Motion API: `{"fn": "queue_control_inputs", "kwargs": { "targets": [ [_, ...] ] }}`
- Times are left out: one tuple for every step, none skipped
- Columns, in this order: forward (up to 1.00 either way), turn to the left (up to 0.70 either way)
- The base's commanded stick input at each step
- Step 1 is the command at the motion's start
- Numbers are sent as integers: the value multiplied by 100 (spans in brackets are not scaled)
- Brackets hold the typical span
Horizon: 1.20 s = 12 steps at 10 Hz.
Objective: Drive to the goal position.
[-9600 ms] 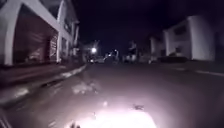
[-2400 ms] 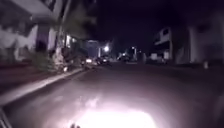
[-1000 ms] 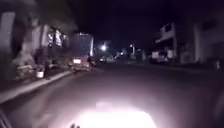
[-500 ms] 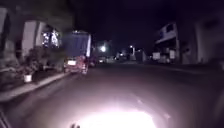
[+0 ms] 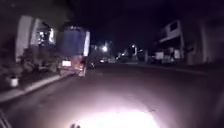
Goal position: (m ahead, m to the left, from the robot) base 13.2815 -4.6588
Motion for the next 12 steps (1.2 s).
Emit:
{"fn": "queue_control_inputs", "kwargs": {
  "targets": [
    [100,0],
    [100,0],
    [100,0],
    [100,0],
    [100,0],
    [100,0],
    [100,-9],
    [100,-26],
    [100,-27],
    [100,-27],
    [100,-27],
    [100,-27]
  ]
}}
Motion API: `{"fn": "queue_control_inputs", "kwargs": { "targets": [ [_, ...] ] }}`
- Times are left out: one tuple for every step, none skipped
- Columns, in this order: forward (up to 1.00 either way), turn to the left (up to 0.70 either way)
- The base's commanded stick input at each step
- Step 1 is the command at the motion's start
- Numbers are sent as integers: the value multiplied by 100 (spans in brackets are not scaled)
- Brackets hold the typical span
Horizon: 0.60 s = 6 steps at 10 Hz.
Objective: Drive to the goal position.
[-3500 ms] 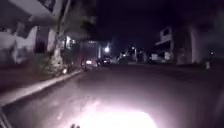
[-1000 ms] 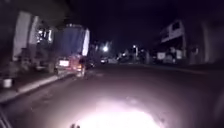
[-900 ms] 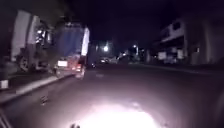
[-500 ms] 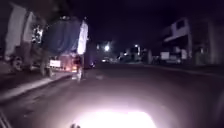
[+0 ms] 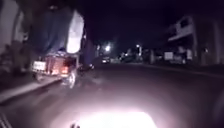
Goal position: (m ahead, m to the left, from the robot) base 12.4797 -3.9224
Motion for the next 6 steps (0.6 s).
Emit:
{"fn": "queue_control_inputs", "kwargs": {
  "targets": [
    [100,-17],
    [100,-5],
    [100,0],
    [100,0],
    [100,0],
    [100,0]
  ]
}}
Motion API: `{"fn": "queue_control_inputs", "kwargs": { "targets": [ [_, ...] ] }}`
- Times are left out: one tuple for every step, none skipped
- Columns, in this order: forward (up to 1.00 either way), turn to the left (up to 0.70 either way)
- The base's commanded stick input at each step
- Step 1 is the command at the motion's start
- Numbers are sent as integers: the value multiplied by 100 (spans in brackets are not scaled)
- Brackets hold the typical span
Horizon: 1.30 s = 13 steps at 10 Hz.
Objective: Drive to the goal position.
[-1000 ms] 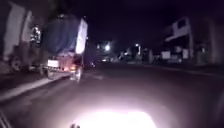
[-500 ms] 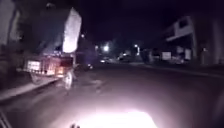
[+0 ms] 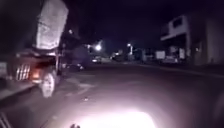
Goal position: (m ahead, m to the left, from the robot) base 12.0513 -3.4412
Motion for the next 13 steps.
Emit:
{"fn": "queue_control_inputs", "kwargs": {
  "targets": [
    [100,0],
    [100,0],
    [100,0],
    [100,0],
    [100,0],
    [100,0],
    [100,0],
    [100,0],
    [100,0],
    [100,0],
    [100,0],
    [100,0],
    [100,0]
  ]
}}
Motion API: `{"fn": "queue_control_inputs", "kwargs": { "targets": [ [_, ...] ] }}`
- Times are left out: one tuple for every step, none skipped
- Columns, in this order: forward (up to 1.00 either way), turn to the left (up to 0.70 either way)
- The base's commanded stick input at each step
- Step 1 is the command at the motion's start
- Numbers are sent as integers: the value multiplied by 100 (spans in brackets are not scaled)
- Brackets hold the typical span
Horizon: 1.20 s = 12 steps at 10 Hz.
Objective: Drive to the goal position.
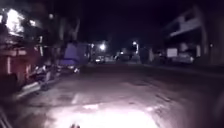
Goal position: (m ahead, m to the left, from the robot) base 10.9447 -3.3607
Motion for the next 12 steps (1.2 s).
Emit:
{"fn": "queue_control_inputs", "kwargs": {
  "targets": [
    [100,0],
    [100,0],
    [100,-7],
    [100,-24],
    [100,-27],
    [100,-27],
    [100,-27],
    [100,-27],
    [100,-14],
    [100,0],
    [100,0],
    [100,0]
  ]
}}
